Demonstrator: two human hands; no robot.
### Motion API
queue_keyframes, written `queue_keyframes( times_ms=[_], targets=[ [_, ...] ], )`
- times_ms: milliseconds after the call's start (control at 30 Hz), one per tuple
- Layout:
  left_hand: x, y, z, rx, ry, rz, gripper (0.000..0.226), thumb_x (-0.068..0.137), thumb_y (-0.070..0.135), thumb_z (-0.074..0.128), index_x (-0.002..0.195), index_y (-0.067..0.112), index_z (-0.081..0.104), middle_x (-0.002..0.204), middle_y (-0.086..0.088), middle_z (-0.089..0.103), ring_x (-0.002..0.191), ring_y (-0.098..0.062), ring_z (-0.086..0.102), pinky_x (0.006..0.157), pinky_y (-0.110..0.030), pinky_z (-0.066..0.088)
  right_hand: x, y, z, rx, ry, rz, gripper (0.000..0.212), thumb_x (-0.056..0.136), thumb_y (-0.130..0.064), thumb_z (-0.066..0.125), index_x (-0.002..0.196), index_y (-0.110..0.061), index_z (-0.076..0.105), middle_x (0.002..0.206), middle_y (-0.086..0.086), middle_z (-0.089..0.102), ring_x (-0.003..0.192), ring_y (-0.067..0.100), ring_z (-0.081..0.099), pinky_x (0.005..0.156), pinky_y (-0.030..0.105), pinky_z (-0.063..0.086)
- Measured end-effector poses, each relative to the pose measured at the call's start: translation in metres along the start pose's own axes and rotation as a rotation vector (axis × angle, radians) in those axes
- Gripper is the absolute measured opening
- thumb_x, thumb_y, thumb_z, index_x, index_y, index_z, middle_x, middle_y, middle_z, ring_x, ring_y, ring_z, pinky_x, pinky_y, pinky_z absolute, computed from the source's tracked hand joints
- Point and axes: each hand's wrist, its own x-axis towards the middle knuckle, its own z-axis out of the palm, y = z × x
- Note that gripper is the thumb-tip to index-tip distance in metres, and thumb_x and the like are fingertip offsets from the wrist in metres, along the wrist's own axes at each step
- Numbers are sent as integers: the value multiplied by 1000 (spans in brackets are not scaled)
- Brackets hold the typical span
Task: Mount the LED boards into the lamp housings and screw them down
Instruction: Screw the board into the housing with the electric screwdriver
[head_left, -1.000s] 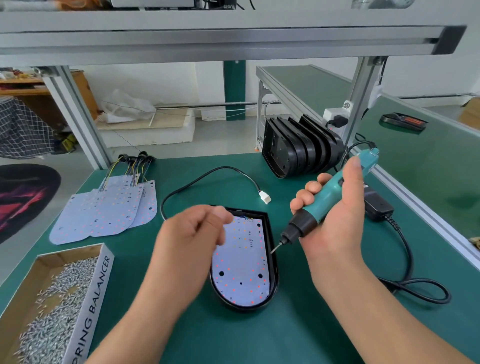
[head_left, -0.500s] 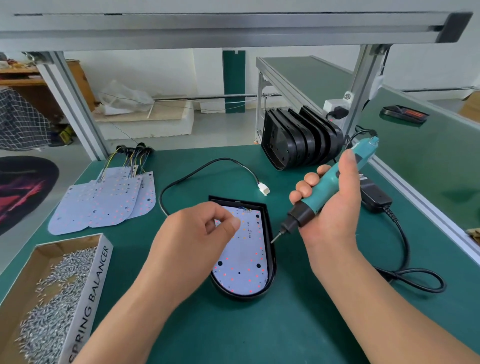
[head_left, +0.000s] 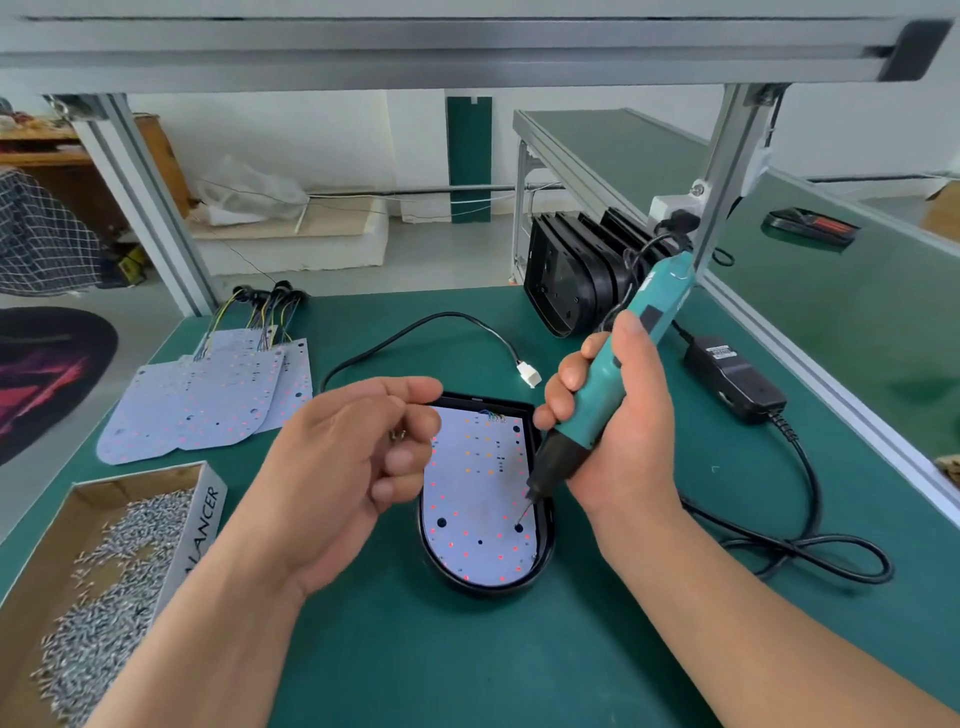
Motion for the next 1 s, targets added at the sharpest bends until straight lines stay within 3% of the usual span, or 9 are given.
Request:
queue_keyframes(
  times_ms=[133,200,367,433,600,700,800,900,1000],
  targets=[
    [-6,-2,7,17,-86,-55,10,107,12,55,112,5,57,82,-14,64,53,-13,38,43,-21,32,5,-10,-4,69,71,-22,34,99,-49,63,87,-19,54,72,1,48,54,16,45,51,27,47],
    [-9,-6,11,79,-131,-82,17,112,22,54,103,8,59,81,-13,65,52,-11,37,43,-19,32,7,-15,-7,98,93,-32,35,99,-49,63,88,-18,54,73,1,47,55,16,44,51,27,47],
    [-11,-8,18,149,-161,-74,28,85,43,76,89,17,82,73,-7,63,49,-10,34,43,-17,30,8,-22,-8,142,119,-51,36,100,-49,64,90,-16,53,76,1,47,57,16,43,52,28,46],
    [-12,-10,19,218,-161,-54,28,82,43,89,101,22,86,74,-1,59,54,-12,32,48,-18,31,8,-24,-7,151,118,-59,37,100,-49,64,91,-16,53,76,1,47,57,16,43,52,28,46],
    [-15,-15,22,240,-197,-73,30,89,34,68,113,30,85,85,-1,57,72,-17,36,64,-26,35,6,-26,-5,177,112,-69,39,99,-51,64,89,-16,54,75,0,47,57,15,43,52,27,46],
    [-17,-17,22,273,-242,-86,31,89,28,67,114,28,84,82,-3,60,69,-17,38,61,-23,38,6,-27,-5,186,109,-68,39,99,-51,64,89,-15,54,75,0,47,56,15,43,51,27,46],
    [-14,-17,23,89,-210,-162,30,90,12,62,111,10,83,93,-11,71,68,-16,51,56,-23,46,5,-27,-4,185,106,-71,39,99,-51,65,89,-15,54,75,1,47,57,16,43,51,28,46],
    [-10,-14,25,-289,-149,-341,35,92,-15,48,117,-16,72,115,-26,75,83,-23,71,61,-24,58,5,-26,-3,182,114,-73,39,100,-50,64,89,-15,53,75,1,47,57,16,42,51,28,46],
    [-12,-13,27,-502,-99,-381,35,98,-15,41,125,-24,60,118,-34,73,99,-30,79,69,-25,63,5,-26,-3,181,118,-73,38,100,-50,63,89,-15,53,75,1,46,57,16,42,51,28,46]
  ],
)
